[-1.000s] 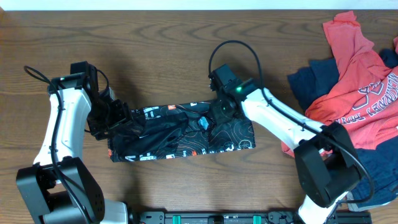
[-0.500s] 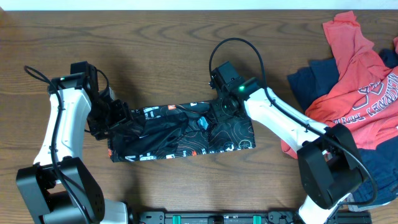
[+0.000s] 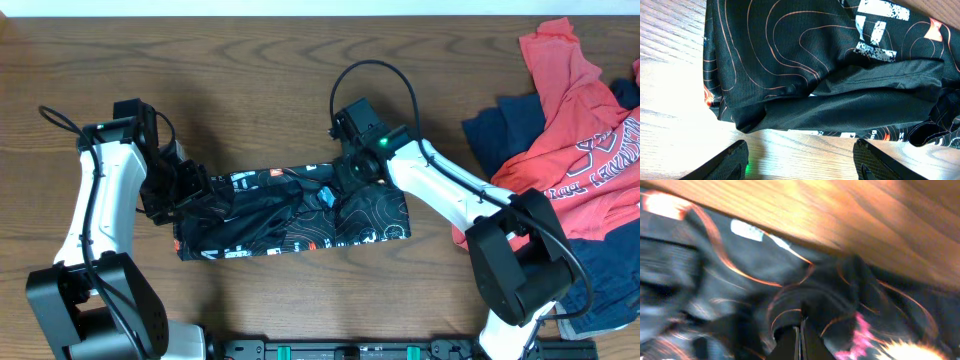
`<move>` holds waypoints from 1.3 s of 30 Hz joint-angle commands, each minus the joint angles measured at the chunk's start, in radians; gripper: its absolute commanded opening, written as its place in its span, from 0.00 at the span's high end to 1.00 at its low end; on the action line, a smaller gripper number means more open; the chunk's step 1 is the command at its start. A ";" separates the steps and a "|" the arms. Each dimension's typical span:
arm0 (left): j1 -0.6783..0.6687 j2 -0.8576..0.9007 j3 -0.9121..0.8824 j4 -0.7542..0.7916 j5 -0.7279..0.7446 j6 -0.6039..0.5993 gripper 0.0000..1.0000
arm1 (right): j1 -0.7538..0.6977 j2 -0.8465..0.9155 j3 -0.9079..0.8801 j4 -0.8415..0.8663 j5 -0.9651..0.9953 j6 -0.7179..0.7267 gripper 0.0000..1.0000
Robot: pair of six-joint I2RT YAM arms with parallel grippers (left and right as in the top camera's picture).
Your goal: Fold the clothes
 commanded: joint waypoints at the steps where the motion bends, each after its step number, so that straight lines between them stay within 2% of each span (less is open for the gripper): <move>1: 0.001 -0.009 0.018 -0.002 -0.013 0.020 0.31 | 0.007 0.004 0.024 0.062 -0.280 -0.060 0.99; 3: 0.001 -0.009 0.018 -0.003 -0.013 0.020 0.31 | 0.013 0.005 0.024 0.113 -0.436 -0.095 0.97; 4: 0.001 -0.009 0.018 -0.003 -0.013 0.020 0.31 | 0.016 0.005 0.024 0.126 -0.481 -0.102 0.90; 5: 0.001 -0.009 0.018 -0.003 -0.013 0.020 0.31 | 0.020 0.005 0.024 0.136 -0.513 -0.109 0.78; 6: 0.001 -0.009 0.018 -0.003 -0.013 0.020 0.31 | 0.021 0.005 0.024 0.139 -0.522 -0.115 0.55; 7: 0.001 -0.009 0.018 -0.003 -0.013 0.020 0.31 | 0.023 0.005 0.024 0.138 -0.517 -0.115 0.48; 21: 0.001 -0.009 0.018 -0.002 -0.013 0.020 0.30 | -0.059 -0.075 0.024 -0.101 -0.060 -0.049 0.51; 24: 0.001 -0.009 0.018 -0.002 -0.013 0.020 0.30 | -0.053 -0.065 0.024 -0.114 -0.058 -0.049 0.54; 29: 0.001 -0.009 0.018 -0.003 -0.013 0.020 0.30 | -0.017 -0.023 0.023 -0.111 -0.058 -0.049 0.66; 36: 0.001 -0.009 0.018 -0.002 -0.013 0.020 0.30 | 0.064 0.056 0.023 -0.080 -0.117 -0.052 0.66; 39: 0.001 -0.009 0.018 -0.003 -0.014 0.020 0.30 | 0.095 0.063 0.023 -0.037 -0.153 -0.054 0.59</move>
